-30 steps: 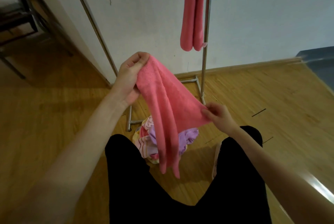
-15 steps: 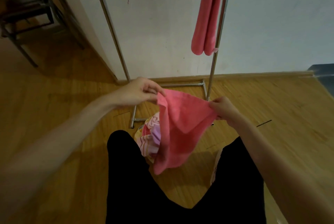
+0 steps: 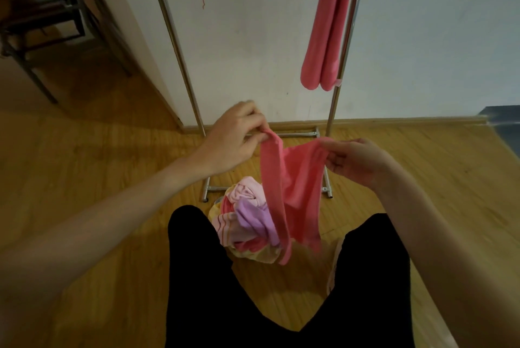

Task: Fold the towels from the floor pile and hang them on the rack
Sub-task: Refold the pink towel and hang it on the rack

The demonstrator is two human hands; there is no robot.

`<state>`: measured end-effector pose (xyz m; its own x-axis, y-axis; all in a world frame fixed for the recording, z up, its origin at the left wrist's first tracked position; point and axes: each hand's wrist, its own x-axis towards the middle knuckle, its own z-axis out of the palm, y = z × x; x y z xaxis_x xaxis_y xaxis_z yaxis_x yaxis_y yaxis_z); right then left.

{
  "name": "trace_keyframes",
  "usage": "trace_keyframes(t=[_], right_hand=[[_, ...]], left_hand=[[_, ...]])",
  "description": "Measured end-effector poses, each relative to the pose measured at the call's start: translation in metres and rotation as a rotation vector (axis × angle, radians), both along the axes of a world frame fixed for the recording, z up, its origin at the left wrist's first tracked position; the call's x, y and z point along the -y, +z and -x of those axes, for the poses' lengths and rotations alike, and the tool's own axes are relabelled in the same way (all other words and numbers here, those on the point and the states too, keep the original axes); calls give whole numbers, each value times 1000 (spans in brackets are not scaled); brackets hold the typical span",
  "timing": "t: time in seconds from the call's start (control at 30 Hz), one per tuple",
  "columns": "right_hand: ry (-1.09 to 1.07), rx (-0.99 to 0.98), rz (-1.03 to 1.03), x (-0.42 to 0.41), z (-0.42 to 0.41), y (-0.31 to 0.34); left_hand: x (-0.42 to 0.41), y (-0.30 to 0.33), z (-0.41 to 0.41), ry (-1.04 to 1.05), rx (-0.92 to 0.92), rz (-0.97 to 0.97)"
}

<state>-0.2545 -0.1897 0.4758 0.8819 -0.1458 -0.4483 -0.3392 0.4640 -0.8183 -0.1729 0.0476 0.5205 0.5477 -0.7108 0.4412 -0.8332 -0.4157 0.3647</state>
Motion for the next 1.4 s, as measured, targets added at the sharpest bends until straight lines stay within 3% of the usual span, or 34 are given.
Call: trace_keyframes(t=[0.07, 0.23, 0.43, 0.67, 1.07, 1.23, 1.4], right_hand=[[-14, 37, 56, 0, -1, 11], [47, 151, 183, -3, 6, 34], [87, 322, 512, -16, 15, 46], [92, 451, 552, -19, 20, 53], [144, 605, 684, -24, 28, 55], [88, 686, 903, -24, 27, 51], [52, 724, 994, -18, 20, 55]], left_hand=[[5, 9, -2, -100, -9, 2], [19, 24, 0, -279, -240, 16], [36, 26, 5, -296, -203, 44], [42, 22, 11, -229, -389, 127], [47, 17, 16, -100, -389, 198], [51, 18, 19, -78, -416, 224], [46, 25, 21, -155, -478, 197]])
